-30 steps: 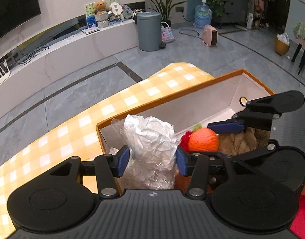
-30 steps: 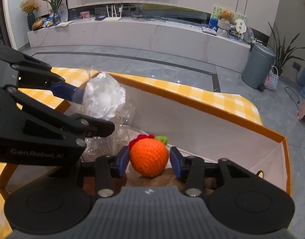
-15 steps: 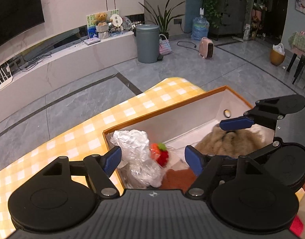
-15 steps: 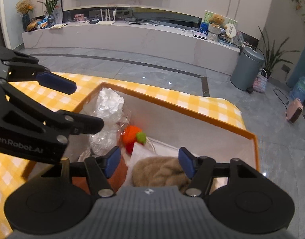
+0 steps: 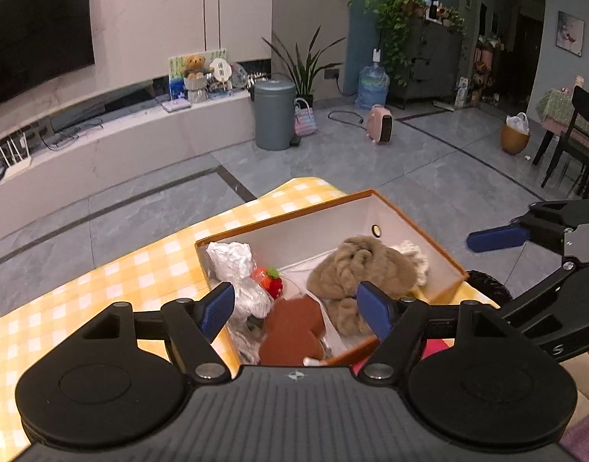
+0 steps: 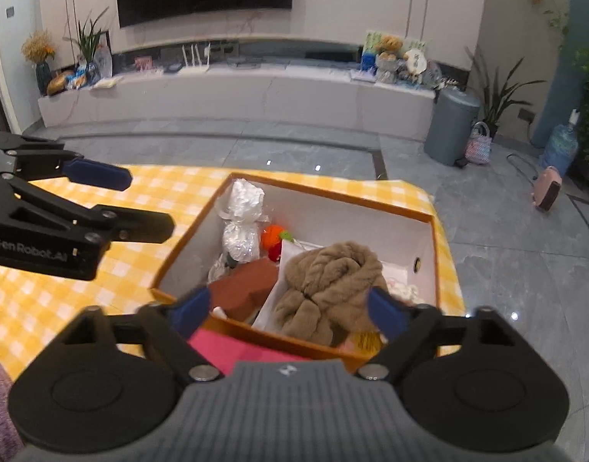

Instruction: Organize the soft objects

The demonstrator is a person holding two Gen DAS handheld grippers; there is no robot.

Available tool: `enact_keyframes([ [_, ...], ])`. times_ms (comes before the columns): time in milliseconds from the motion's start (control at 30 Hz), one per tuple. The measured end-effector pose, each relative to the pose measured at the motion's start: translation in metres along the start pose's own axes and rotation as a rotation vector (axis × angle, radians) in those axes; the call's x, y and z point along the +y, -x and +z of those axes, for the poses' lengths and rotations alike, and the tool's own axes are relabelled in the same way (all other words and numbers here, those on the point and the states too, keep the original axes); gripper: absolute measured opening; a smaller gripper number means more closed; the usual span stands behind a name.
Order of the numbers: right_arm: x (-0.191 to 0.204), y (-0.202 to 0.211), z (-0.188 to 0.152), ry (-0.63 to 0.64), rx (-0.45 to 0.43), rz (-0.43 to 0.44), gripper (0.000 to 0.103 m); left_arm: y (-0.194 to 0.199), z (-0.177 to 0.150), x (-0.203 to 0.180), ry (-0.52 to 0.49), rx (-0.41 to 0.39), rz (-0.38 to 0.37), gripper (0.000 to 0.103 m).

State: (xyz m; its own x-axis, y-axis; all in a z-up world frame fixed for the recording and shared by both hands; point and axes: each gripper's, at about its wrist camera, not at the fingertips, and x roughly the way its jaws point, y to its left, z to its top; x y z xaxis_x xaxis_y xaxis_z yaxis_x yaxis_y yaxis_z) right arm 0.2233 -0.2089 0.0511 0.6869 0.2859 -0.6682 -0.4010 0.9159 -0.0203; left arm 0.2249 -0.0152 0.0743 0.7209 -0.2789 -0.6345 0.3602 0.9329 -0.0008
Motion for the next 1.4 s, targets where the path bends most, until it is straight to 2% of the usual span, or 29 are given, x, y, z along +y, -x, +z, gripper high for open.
enact_keyframes([
  [133, 0.011, 0.034, -0.019, -0.007, -0.034, -0.008, 0.092, 0.033, -0.013, -0.016, -0.021, -0.052, 0.032, 0.088],
  [433, 0.048, 0.091, -0.079, -0.051, -0.146, -0.045, 0.100, 0.095, -0.069, -0.053, -0.025, -0.220, 0.023, 0.088],
  [600, 0.065, 0.093, -0.131, -0.141, -0.148, -0.085, 0.100, 0.103, -0.113, -0.065, -0.002, -0.240, 0.047, 0.090],
  [733, 0.077, 0.101, -0.159, -0.174, -0.213, -0.150, 0.100, 0.106, -0.139, -0.068, 0.007, -0.254, 0.136, 0.090],
  [833, 0.085, 0.111, -0.173, -0.203, -0.271, -0.173, 0.100, 0.111, -0.152, -0.065, 0.067, -0.296, 0.178, 0.090],
  [933, 0.091, 0.116, -0.184, -0.216, -0.304, -0.174, 0.100, 0.113, -0.168, -0.062, 0.120, -0.353, 0.190, 0.102],
  [967, 0.093, 0.116, -0.188, -0.221, -0.314, -0.176, 0.100, 0.113, -0.175, -0.062, 0.130, -0.364, 0.197, 0.102],
  [1100, 0.100, 0.108, -0.203, -0.207, -0.322, -0.203, 0.100, 0.105, -0.187, -0.059, 0.170, -0.319, 0.196, 0.102],
  [1267, 0.095, 0.087, -0.212, -0.208, -0.274, -0.285, 0.100, 0.078, -0.198, -0.054, 0.205, -0.175, 0.204, 0.102],
  [1400, 0.090, 0.070, -0.222, -0.211, -0.253, -0.290, 0.100, 0.065, -0.209, -0.055, 0.199, -0.127, 0.191, 0.102],
])
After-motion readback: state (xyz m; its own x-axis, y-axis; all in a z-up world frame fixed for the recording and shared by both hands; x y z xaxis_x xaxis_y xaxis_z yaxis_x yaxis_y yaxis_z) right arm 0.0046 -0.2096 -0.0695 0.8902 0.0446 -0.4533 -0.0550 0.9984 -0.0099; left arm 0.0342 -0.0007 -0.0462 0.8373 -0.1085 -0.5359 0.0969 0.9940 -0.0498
